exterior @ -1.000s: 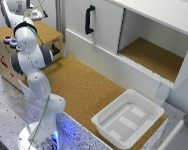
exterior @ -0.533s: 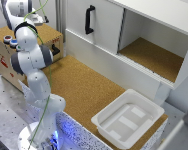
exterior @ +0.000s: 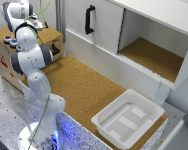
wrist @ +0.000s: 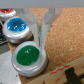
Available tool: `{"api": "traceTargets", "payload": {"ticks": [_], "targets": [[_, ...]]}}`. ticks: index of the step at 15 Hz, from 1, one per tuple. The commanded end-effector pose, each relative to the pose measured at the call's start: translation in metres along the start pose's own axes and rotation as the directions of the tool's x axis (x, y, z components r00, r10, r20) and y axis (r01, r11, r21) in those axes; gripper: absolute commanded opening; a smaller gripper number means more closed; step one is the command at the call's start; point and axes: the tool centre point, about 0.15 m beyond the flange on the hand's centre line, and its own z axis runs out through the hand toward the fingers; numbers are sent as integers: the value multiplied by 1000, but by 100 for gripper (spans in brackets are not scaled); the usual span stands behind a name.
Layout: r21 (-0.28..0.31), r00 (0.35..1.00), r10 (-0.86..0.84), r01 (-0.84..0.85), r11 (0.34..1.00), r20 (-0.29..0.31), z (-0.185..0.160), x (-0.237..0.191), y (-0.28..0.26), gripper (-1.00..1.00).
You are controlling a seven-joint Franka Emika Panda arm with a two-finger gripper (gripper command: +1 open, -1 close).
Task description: Move the green light switch to turn on the green light
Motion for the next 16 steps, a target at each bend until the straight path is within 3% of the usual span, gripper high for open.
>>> {"api": "traceTargets", "payload": {"ticks": [1,6,13,16], "targets": [[-2,999,34,-34,999,12,27,-2,-16,-100],[13,996,67,-68,998,54,59,-1,-13,-100],[-102,988,106,-117,988,-113,-26,-9,-34,-100],[-124,993,70,-81,989,-90,-35,-9,-49,-100]]}}
